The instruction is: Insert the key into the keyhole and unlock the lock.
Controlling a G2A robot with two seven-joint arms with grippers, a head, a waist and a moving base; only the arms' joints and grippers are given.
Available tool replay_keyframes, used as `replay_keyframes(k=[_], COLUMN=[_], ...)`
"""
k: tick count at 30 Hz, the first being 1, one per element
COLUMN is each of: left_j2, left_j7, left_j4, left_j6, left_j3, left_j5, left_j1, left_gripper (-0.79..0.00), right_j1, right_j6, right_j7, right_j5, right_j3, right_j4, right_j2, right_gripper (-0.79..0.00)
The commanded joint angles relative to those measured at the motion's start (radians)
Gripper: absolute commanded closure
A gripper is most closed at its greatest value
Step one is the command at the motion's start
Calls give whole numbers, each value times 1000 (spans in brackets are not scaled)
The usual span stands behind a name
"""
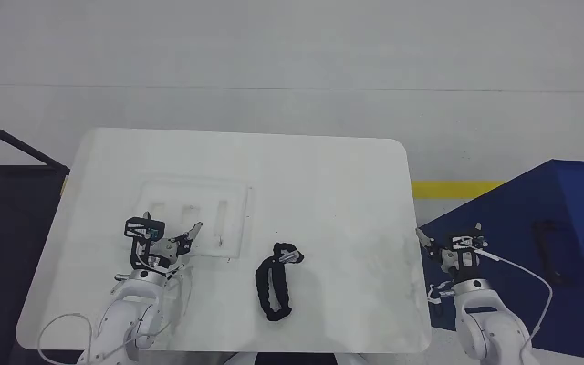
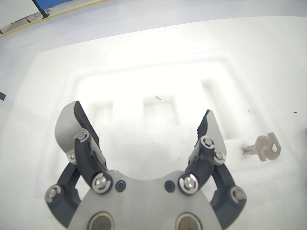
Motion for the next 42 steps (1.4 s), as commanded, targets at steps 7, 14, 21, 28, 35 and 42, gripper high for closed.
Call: replay_keyframes(k=[7, 14, 21, 28, 35, 42], left_j2=[0, 0, -1, -7, -2, 7], left_j7=[0, 0, -18, -413, -963, -1399], left_j4=[0, 0, -27, -366, -550, -550], left_j6=[0, 0, 6, 92, 279, 421], left_j3=[0, 0, -7, -71, -100, 32], left_j5=[0, 0, -10, -234, -363, -251], left_j1=[0, 0, -2, 56, -21, -270], left_gripper=[-785, -784, -785, -785, -785, -785], right_j1=[0, 0, 0, 0, 0, 0], right_j6=[0, 0, 0, 0, 0, 0], right_j7=[0, 0, 0, 0, 0, 0], right_j5=[0, 0, 0, 0, 0, 0], right_j3=[0, 0, 0, 0, 0, 0], right_j4=[0, 0, 0, 0, 0, 0], right_j2=[0, 0, 0, 0, 0, 0], right_gripper=[-785, -785, -785, -785, -785, -785])
